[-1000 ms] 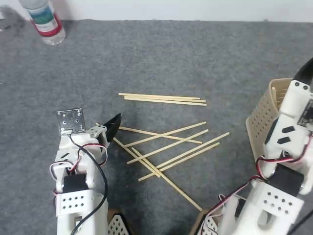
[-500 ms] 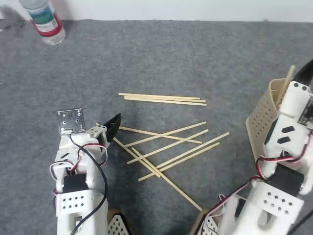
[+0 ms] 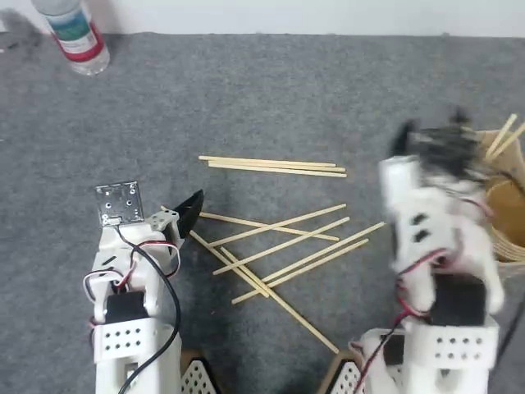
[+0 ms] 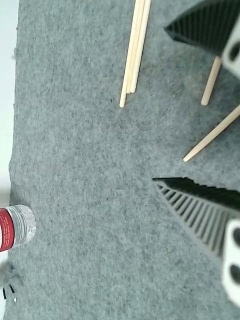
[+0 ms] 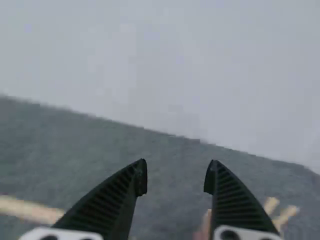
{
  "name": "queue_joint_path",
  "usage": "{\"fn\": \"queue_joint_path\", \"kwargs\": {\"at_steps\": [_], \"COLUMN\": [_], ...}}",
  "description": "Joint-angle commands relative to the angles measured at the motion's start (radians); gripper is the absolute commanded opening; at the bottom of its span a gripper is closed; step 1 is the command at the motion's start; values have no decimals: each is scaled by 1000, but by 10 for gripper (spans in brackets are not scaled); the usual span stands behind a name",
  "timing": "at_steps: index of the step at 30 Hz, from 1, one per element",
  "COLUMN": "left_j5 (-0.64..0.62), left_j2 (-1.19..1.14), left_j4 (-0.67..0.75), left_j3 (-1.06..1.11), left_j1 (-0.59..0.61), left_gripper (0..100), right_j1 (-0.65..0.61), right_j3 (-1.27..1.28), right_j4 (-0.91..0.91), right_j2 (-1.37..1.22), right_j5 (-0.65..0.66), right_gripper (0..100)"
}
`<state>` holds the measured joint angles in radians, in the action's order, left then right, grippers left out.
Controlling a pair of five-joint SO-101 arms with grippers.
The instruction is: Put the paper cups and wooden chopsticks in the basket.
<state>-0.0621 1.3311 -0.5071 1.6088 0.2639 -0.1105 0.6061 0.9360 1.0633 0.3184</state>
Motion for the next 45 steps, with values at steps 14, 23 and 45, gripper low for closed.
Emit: {"fn": "queue_joint_path", "kwargs": {"at_steps": [14, 23, 45], "left_j5": [-37, -64, -63], "left_j2": [11, 11, 11], "left_j4": [29, 66, 64], "left_j3": [-25, -22, -21], "left_j1": [92, 147, 124], "left_gripper": [386, 386, 386], "right_j1": [-760, -826, -751], "right_j3": [51, 407, 620], "right_j4": [449, 196, -70], "right_j2": [-386, -395, -397], "right_j5": [49, 57, 103], "right_gripper": [187, 187, 187]}}
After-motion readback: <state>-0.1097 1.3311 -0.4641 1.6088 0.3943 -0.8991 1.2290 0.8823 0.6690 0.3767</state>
